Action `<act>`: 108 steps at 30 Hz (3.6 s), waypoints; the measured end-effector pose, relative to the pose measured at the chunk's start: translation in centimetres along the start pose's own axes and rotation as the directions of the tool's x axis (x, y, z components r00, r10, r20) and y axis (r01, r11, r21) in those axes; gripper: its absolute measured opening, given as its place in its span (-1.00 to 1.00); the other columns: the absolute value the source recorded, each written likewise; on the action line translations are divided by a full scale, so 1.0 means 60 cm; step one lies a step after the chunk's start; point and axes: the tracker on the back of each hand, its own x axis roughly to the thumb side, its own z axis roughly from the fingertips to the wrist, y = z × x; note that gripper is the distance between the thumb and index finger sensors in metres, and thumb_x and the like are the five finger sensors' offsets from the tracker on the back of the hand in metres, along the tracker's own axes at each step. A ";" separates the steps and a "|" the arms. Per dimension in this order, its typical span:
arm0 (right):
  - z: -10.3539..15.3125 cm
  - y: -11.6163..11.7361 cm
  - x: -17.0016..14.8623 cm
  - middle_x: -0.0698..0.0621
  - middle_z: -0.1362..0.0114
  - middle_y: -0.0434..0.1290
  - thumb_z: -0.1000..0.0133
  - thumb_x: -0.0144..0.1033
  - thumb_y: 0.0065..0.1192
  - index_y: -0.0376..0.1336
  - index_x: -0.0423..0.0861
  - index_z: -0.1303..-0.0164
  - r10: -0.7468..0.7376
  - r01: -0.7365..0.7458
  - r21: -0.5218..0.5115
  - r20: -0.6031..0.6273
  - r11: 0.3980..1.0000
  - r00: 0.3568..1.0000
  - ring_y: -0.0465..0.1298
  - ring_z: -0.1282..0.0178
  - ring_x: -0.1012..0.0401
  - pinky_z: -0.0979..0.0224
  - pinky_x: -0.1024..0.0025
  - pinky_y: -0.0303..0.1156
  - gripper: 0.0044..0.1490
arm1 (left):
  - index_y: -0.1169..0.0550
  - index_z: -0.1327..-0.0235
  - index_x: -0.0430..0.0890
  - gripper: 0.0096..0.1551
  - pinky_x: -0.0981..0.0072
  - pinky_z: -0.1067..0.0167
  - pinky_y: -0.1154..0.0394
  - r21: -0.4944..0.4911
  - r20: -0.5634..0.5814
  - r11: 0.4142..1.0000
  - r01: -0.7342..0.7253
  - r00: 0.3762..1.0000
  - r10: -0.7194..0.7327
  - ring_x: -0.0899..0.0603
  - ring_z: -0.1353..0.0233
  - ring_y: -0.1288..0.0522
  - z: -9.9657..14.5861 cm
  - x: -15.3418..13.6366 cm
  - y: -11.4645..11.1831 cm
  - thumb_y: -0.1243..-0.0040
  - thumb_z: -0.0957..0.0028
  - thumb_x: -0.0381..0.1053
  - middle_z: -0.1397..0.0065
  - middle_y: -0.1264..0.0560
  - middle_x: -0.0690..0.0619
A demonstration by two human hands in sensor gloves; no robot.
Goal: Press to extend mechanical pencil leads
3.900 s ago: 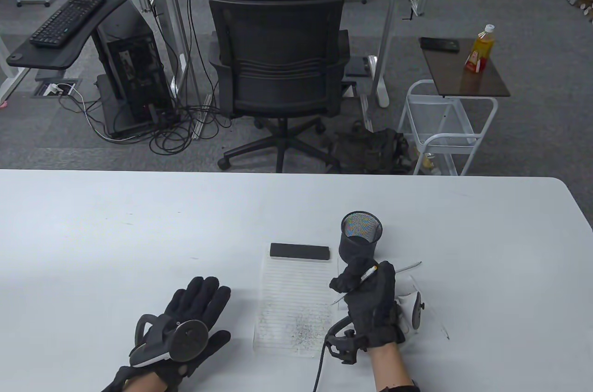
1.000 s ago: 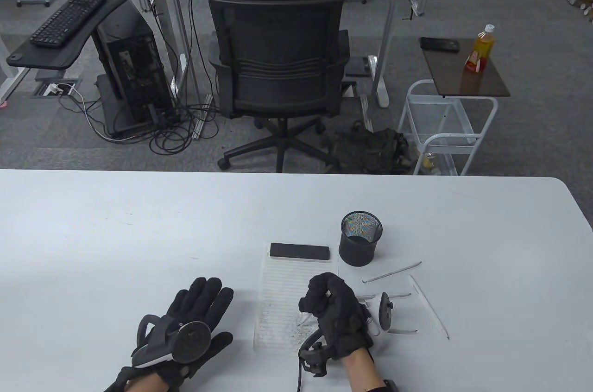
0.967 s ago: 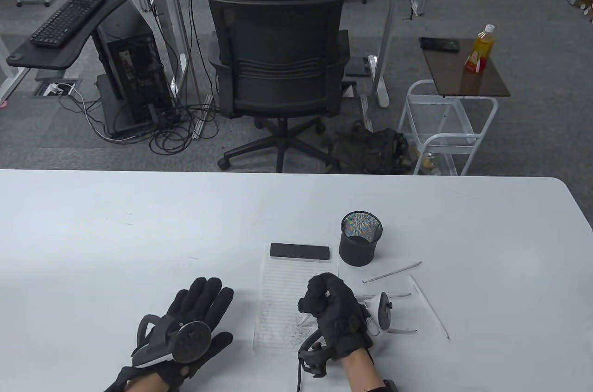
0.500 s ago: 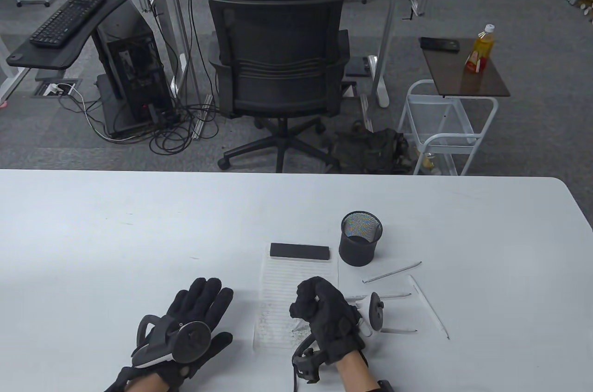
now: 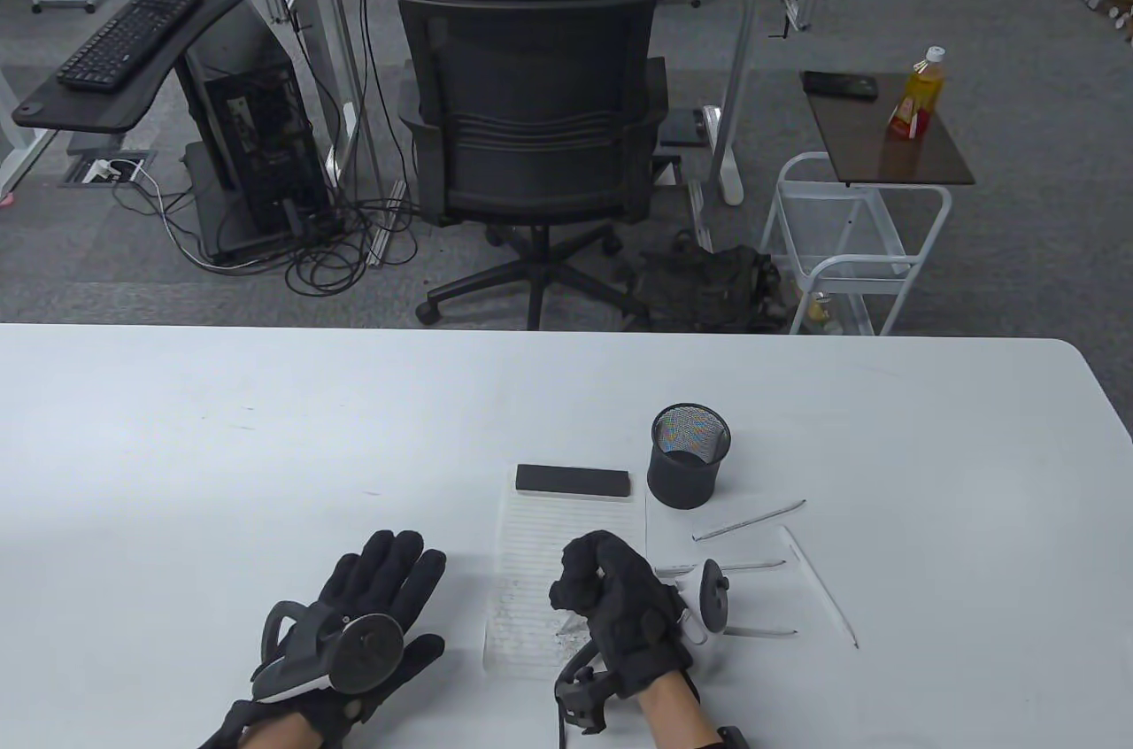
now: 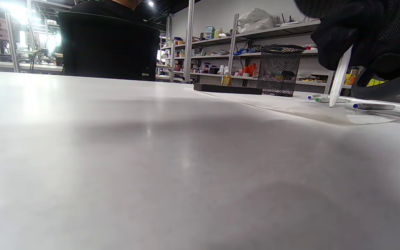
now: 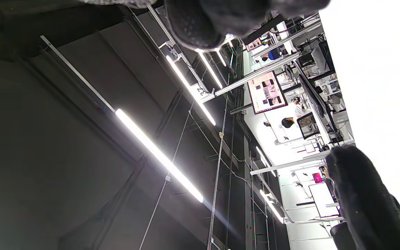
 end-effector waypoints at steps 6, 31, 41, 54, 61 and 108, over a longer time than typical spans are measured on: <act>0.001 0.001 0.000 -0.11 0.22 0.53 -0.28 -0.02 0.00 0.46 -0.30 0.03 -0.018 0.018 -0.006 -0.005 1.000 1.000 0.49 0.25 -0.09 -0.07 -0.29 0.43 -0.39 | 0.02 -0.67 0.04 0.04 -0.36 -0.52 -0.08 -0.001 0.001 1.000 -0.001 1.000 0.001 -0.43 -0.71 0.02 0.000 0.001 0.000 0.02 0.02 0.40 -0.74 0.06 -0.13; 0.042 -0.013 0.212 -0.27 -0.35 0.21 -0.08 -0.65 0.34 0.41 -0.19 -0.40 0.988 -0.822 0.564 0.072 0.074 0.139 0.33 -0.22 -0.25 -0.24 -0.30 0.39 -0.39 | 0.02 -0.67 0.05 0.04 -0.36 -0.52 -0.07 -0.003 -0.003 1.000 0.016 1.000 -0.016 -0.43 -0.71 0.02 -0.001 -0.001 0.002 0.02 0.02 0.40 -0.74 0.07 -0.13; 0.108 -0.033 0.177 -0.23 -0.30 0.40 0.00 -0.61 0.55 0.35 -0.12 -0.34 0.902 -0.754 0.520 0.368 -0.401 -0.227 0.47 -0.22 -0.24 -0.27 -0.37 0.40 -0.34 | 0.02 -0.67 0.04 0.04 -0.36 -0.52 -0.07 -0.005 0.000 1.000 0.024 1.000 -0.024 -0.43 -0.71 0.02 -0.002 0.002 0.001 0.02 0.02 0.40 -0.74 0.06 -0.13; 0.112 -0.028 0.140 -0.24 -0.20 0.56 0.06 -0.49 0.67 0.45 -0.22 -0.22 0.759 -0.653 0.423 0.517 -0.628 -0.396 0.62 -0.13 -0.20 -0.20 -0.27 0.50 -0.39 | 0.02 -0.67 0.04 0.04 -0.36 -0.52 -0.08 0.001 -0.004 1.000 0.020 1.000 -0.020 -0.43 -0.71 0.02 -0.001 0.002 0.002 0.02 0.02 0.40 -0.74 0.05 -0.13; 0.113 -0.025 0.135 -0.25 -0.16 0.60 0.07 -0.47 0.68 0.49 -0.26 -0.18 0.736 -0.658 0.385 0.541 -0.647 -0.408 0.65 -0.10 -0.20 -0.17 -0.25 0.53 -0.41 | 0.02 -0.67 0.04 0.04 -0.36 -0.52 -0.08 0.005 0.000 1.000 0.021 1.000 -0.021 -0.43 -0.71 0.01 -0.001 0.002 0.003 0.02 0.02 0.40 -0.74 0.06 -0.13; 0.121 0.009 0.193 -0.32 -0.74 -0.09 -0.15 0.26 0.31 -0.10 -0.09 -0.75 0.966 -0.993 -0.092 0.240 -0.078 -0.098 -0.18 -0.69 -0.44 -0.43 -0.59 -0.33 0.15 | 0.09 -0.66 0.06 0.10 -0.37 -0.53 -0.05 0.115 0.029 0.993 0.005 1.000 -0.009 -0.43 -0.71 0.08 0.011 0.010 0.023 0.01 0.04 0.44 -0.74 0.16 -0.12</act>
